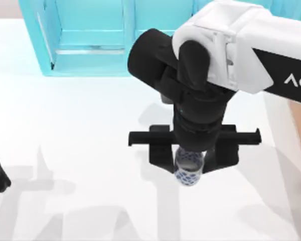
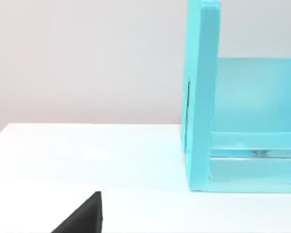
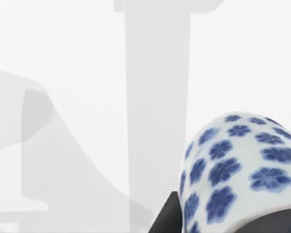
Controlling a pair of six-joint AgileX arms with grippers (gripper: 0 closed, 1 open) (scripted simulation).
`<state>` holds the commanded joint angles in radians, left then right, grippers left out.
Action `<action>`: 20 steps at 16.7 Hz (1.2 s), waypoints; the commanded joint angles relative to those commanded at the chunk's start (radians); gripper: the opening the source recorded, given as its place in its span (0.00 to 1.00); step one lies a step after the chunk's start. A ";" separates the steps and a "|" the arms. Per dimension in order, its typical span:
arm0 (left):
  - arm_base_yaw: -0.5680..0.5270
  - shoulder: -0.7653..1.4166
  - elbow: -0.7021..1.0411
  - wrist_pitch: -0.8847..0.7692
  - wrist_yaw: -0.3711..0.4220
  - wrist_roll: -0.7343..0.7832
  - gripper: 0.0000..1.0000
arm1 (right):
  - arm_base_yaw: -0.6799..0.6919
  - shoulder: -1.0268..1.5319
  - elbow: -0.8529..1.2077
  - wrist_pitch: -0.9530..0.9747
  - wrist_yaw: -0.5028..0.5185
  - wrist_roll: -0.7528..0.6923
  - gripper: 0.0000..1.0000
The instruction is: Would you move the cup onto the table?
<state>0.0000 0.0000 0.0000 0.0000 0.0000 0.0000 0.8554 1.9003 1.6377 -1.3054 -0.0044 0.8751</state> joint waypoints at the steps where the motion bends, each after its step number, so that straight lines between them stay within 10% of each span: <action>1: 0.000 0.000 0.000 0.000 0.000 0.000 1.00 | 0.000 0.002 -0.023 0.023 0.001 -0.001 0.00; 12: 0.000 0.000 0.000 0.000 0.000 0.000 1.00 | 0.006 0.039 -0.190 0.227 0.002 0.002 0.00; 20: 0.000 0.000 0.000 0.000 0.000 0.000 1.00 | 0.006 0.039 -0.190 0.227 0.002 0.002 0.60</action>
<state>0.0000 0.0000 0.0000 0.0000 0.0000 0.0000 0.8612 1.9393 1.4481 -1.0780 -0.0026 0.8769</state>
